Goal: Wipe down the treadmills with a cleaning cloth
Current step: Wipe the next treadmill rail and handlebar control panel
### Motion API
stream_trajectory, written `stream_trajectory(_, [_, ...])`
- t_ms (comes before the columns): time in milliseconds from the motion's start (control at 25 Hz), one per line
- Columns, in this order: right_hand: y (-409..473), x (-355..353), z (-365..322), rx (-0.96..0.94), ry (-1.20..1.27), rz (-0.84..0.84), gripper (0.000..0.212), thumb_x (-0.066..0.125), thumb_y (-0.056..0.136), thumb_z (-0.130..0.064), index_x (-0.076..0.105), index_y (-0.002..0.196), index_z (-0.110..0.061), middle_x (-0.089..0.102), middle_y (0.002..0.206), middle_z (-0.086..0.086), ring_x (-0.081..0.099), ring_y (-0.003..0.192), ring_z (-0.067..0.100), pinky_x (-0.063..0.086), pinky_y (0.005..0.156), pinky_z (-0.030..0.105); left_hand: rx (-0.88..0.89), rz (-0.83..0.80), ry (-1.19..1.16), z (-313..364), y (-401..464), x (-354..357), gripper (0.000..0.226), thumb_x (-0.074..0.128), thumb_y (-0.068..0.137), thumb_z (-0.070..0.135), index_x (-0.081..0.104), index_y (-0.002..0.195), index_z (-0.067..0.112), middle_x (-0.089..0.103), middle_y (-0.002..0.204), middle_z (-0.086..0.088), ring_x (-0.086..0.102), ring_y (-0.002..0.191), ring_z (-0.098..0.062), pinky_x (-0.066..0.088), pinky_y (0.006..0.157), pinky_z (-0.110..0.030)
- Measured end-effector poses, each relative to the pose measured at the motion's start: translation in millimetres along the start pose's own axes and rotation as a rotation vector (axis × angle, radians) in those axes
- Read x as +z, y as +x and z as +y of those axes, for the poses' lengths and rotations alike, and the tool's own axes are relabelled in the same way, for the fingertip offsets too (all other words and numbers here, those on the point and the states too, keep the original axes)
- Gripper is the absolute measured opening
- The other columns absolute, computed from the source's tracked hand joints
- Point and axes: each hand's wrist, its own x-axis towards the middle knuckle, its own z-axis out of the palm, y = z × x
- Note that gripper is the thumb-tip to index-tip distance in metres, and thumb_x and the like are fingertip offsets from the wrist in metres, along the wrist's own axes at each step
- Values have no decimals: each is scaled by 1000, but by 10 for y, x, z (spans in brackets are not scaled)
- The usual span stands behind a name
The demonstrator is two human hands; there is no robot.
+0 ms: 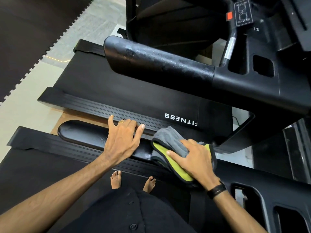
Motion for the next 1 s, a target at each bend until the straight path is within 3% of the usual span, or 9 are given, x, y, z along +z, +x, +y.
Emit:
stream_trajectory(80, [149, -73, 271, 144, -39, -106, 69, 45, 70, -91, 71, 99, -33, 69, 85, -6, 67, 86, 24, 50, 71, 37, 6, 14, -1, 4, -7, 8, 51, 26, 105, 47, 62, 85, 19, 60, 74, 8, 57, 71, -13, 20, 114, -56])
stream_trajectory(200, [581, -123, 506, 359, -61, -443, 64, 56, 75, -83, 71, 115, -35, 74, 107, 3, 67, 107, 30, 51, 87, 38, -17, 18, 6, 11, 17, -8, 50, 25, 104, 48, 60, 82, 19, 59, 73, 7, 56, 70, -13, 20, 113, -56])
stream_trajectory(320, [847, 102, 289, 328, -98, -639, 74, 54, 81, -80, 66, 124, -21, 66, 130, 10, 61, 120, 32, 45, 100, 40, -49, 7, 13, 29, 10, -22, 51, 24, 104, 49, 57, 79, 19, 59, 73, 6, 55, 69, -14, 21, 113, -56])
stream_trajectory(440, [893, 264, -122, 236, -79, -551, 72, 48, 84, -80, 67, 119, -19, 67, 126, 10, 61, 118, 32, 44, 97, 41, -56, 18, -8, 33, 3, -40, 49, 24, 104, 49, 51, 75, 21, 57, 71, 6, 54, 68, -16, 23, 111, -58])
stream_trajectory(600, [440, 127, -251, 72, -43, -210, 65, 36, 81, -83, 68, 88, -27, 70, 88, 1, 67, 91, 29, 42, 70, 37, -57, -3, -23, 30, 8, -28, 46, 22, 103, 50, 48, 75, 23, 55, 71, 7, 53, 69, -15, 22, 111, -59])
stream_trajectory(720, [88, -59, 46, 59, -89, -24, 68, 34, 76, -83, 70, 93, -28, 67, 83, -1, 66, 85, 27, 48, 70, 39, -62, 2, -29, 20, 12, -19, 48, 22, 104, 50, 50, 76, 23, 55, 71, 8, 51, 68, -13, 22, 111, -58])
stream_trajectory(880, [261, -294, 761, 350, -100, -286, 63, 43, 72, -83, 73, 101, -35, 74, 93, 2, 68, 98, 31, 51, 79, 39, -70, -19, 1, 35, 15, -29, 50, 21, 103, 51, 51, 76, 22, 56, 72, 7, 51, 68, -13, 22, 112, -58])
stream_trajectory(1000, [593, -133, 705, 396, -121, -524, 69, 56, 81, -78, 68, 124, -26, 69, 124, 11, 63, 117, 33, 48, 93, 40, -71, -20, -9, 58, 16, -50, 48, 20, 103, 51, 47, 75, 23, 56, 72, 6, 51, 69, -15, 23, 111, -61])
